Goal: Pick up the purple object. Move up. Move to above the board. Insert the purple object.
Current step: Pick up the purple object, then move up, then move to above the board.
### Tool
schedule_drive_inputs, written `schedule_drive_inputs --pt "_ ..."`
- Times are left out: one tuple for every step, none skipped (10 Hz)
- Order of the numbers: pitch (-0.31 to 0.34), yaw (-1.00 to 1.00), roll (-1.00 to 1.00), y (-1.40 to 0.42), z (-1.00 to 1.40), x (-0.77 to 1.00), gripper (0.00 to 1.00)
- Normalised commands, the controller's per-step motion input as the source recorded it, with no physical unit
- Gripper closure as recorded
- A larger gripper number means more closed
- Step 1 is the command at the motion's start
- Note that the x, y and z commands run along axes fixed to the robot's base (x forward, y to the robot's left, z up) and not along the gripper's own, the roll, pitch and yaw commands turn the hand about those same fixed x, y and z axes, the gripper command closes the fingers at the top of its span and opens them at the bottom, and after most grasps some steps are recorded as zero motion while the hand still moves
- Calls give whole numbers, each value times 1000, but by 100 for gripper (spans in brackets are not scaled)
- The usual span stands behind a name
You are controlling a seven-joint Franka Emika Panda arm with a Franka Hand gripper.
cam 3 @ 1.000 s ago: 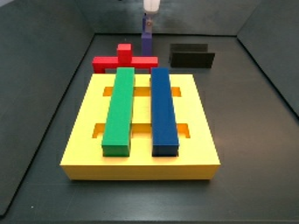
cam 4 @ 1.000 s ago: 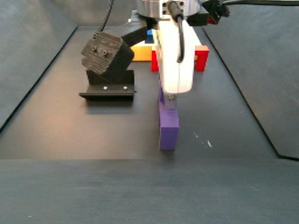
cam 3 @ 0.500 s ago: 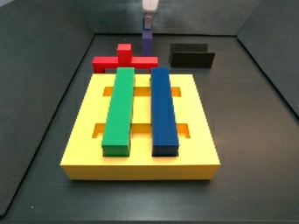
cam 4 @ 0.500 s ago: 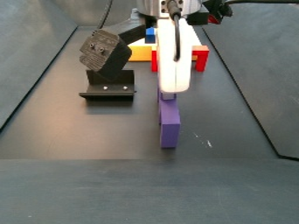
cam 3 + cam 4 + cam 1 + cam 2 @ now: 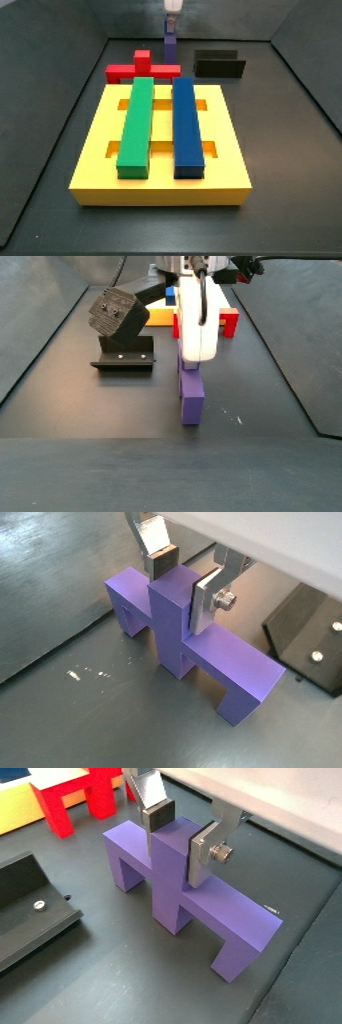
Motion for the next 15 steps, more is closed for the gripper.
schedule_drive_inputs --pt "0 0 0 0 0 0 100" --pt "0 0 0 0 0 0 100" --pt "0 0 0 0 0 0 100" --pt "0 0 0 0 0 0 100" --pt "0 0 0 0 0 0 100" --pt "0 0 0 0 0 0 100" --pt "0 0 0 0 0 0 100" --pt "0 0 0 0 0 0 100" --pt "0 0 0 0 833 0 100" --pt "29 -8 -8 -22 762 37 100" --pt "68 -4 -10 -16 501 16 100" --pt "58 -3 0 2 229 42 100" --pt "0 0 0 0 1400 0 100" --pt "38 -1 -7 -10 1400 -44 100" --pt "23 -3 5 -9 1400 -54 100"
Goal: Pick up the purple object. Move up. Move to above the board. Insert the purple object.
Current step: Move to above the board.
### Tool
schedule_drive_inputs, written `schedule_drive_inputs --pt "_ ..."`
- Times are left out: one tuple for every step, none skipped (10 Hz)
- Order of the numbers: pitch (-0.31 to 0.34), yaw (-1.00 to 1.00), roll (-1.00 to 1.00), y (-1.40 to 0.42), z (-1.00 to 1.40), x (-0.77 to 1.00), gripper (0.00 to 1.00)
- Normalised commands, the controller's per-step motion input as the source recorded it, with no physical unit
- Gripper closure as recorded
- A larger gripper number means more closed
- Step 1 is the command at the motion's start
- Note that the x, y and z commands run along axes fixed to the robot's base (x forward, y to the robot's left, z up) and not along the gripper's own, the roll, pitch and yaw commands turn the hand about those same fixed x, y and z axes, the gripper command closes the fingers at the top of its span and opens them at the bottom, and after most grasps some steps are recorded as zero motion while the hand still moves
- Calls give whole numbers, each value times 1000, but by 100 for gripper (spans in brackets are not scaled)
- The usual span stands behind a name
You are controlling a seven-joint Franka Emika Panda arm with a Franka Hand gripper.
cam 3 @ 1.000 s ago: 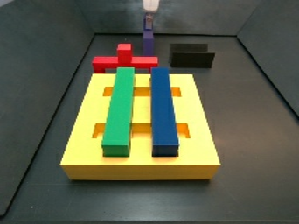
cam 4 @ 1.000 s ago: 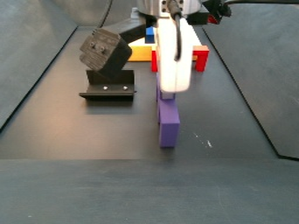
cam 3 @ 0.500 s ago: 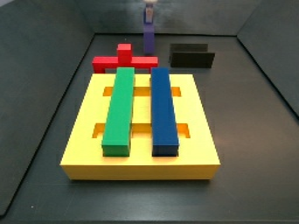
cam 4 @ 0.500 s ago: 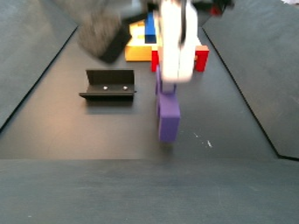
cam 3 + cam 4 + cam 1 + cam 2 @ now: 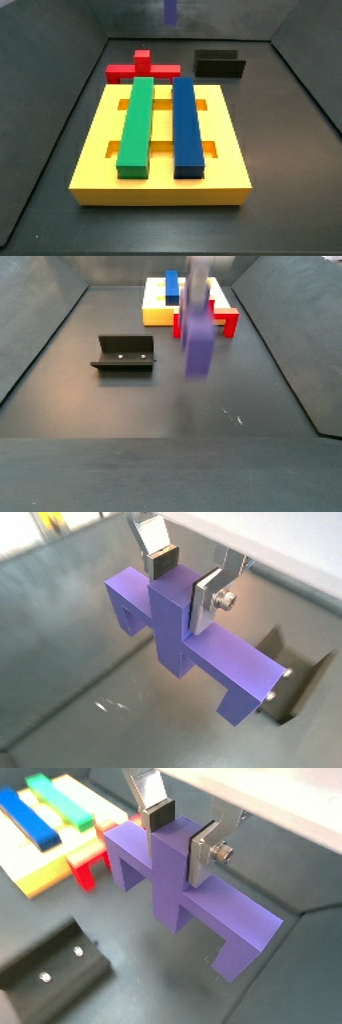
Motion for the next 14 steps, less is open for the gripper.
schedule_drive_inputs --pt "26 2 7 9 1400 16 100" --pt "73 0 -8 7 899 34 100" --pt "89 -4 -4 4 390 26 100" --pt "68 -3 3 8 168 45 100" --pt "36 1000 6 -1400 165 -26 100" --pt "35 1000 13 -1400 156 -31 100" --pt "28 1000 16 -1400 159 -41 100" --pt "28 1000 10 -1400 155 -44 100" --pt "32 1000 14 -1400 158 -34 100" --pt "34 1000 13 -1400 167 -36 100" --pt "35 1000 11 -1400 171 -34 100" --pt "40 1000 15 -1400 180 -28 100" --pt "47 1000 13 -1400 190 -22 100" --pt "58 1000 22 -1400 205 -1 100"
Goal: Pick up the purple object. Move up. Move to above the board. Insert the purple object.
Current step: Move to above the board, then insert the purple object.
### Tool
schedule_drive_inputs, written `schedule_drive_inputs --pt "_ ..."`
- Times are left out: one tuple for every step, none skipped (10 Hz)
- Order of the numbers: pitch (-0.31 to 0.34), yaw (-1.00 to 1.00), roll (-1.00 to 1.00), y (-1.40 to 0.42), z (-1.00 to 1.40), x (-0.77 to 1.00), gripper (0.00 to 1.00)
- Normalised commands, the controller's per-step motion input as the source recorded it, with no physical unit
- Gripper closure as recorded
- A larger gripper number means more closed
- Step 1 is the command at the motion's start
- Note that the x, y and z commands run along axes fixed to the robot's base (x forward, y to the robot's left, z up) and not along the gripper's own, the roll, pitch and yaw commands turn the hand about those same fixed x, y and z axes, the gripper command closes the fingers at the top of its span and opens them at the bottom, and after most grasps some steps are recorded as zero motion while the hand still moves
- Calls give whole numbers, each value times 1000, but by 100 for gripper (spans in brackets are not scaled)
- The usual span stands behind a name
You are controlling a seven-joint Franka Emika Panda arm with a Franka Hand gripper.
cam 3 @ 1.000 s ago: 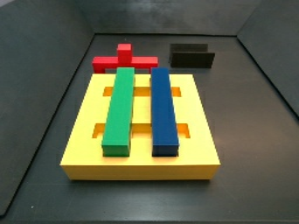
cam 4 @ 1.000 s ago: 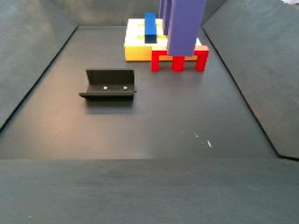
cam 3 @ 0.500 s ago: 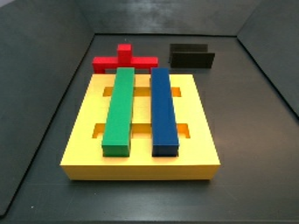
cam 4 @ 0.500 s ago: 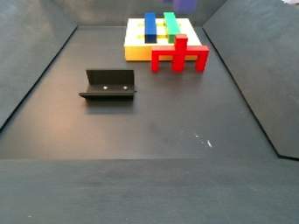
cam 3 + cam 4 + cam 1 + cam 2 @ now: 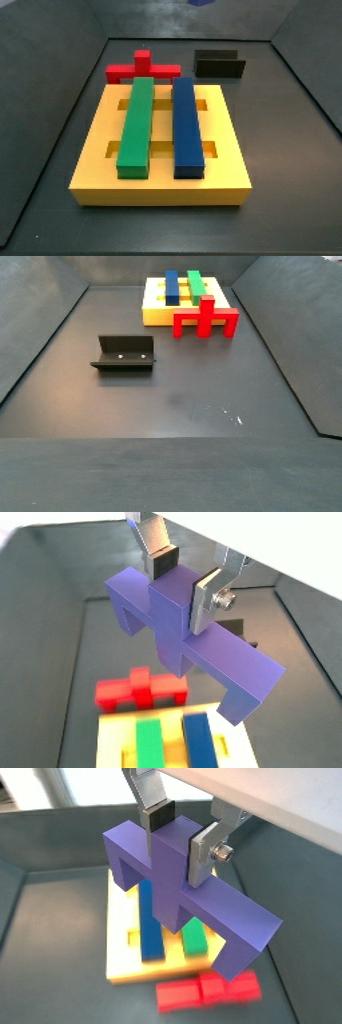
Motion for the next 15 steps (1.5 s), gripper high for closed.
schedule_drive_inputs --pt "75 1000 21 -970 144 39 100" --pt "92 1000 24 -604 95 64 100" --pt "102 1000 27 -424 74 74 100" --pt "125 1000 38 -195 47 64 100" --pt "134 1000 44 -118 37 62 100" --pt "159 1000 56 -58 20 64 100" --pt "173 1000 62 -56 24 63 100" --pt "219 1000 81 -49 30 68 100" --pt "255 952 94 -44 29 75 100" --pt "231 603 89 -45 30 88 100" --pt "210 448 87 -43 25 91 100" --pt "160 229 90 -36 25 81 100" --pt "-4 0 0 0 -37 0 100" --pt "-176 0 -209 -183 -514 -66 100" --pt "-124 300 73 -891 -469 -211 100"
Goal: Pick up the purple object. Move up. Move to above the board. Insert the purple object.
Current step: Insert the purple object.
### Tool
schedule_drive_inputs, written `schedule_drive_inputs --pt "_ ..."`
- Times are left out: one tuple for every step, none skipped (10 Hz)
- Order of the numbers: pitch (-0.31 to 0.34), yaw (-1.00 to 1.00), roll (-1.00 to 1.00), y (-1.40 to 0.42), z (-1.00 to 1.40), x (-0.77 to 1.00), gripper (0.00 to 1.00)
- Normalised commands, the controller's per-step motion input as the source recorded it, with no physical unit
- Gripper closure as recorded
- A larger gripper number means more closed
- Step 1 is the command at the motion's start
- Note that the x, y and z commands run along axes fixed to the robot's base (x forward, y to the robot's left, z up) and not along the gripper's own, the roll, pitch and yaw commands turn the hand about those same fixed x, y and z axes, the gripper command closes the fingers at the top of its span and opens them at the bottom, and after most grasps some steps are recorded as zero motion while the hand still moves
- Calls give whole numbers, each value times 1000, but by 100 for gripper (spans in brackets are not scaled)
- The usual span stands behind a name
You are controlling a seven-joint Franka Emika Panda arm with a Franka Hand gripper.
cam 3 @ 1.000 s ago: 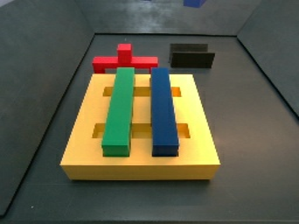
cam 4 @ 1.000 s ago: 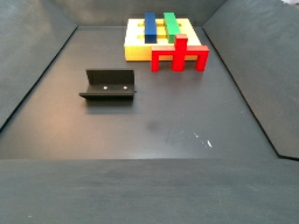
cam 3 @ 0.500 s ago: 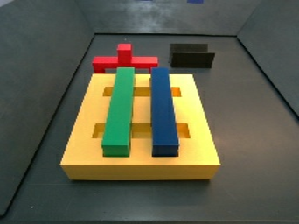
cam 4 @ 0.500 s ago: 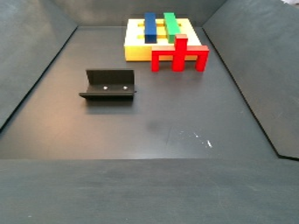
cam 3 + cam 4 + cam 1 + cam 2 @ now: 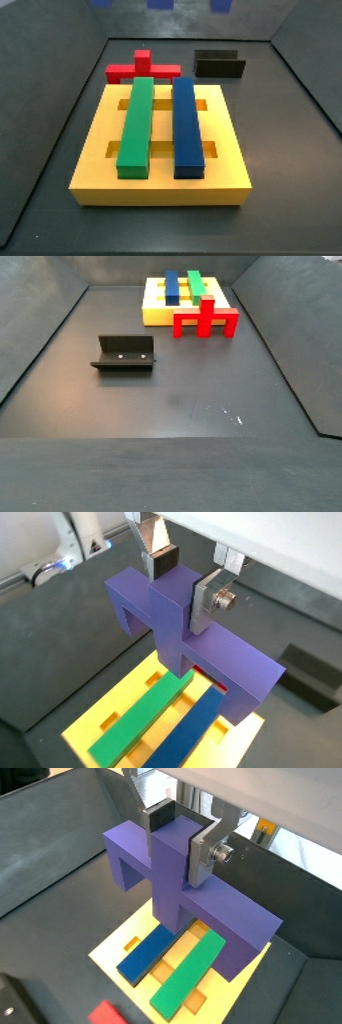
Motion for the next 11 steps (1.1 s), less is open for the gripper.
schedule_drive_inputs --pt "-203 266 169 -934 -666 -311 100" --pt "-170 189 277 -849 -714 -274 100" --pt "-189 220 256 -831 -697 -249 100" --pt "-203 169 253 -869 -671 -203 100" --pt "-244 80 160 -751 -680 -23 100" --pt "-263 0 96 -497 -729 0 100" --pt "-220 0 30 -311 -611 0 100" --pt "-14 -63 0 -231 -549 249 100" --pt "0 -26 69 -160 -503 137 100" --pt "0 0 67 -54 -446 126 100" --pt "0 0 31 0 -337 43 100"
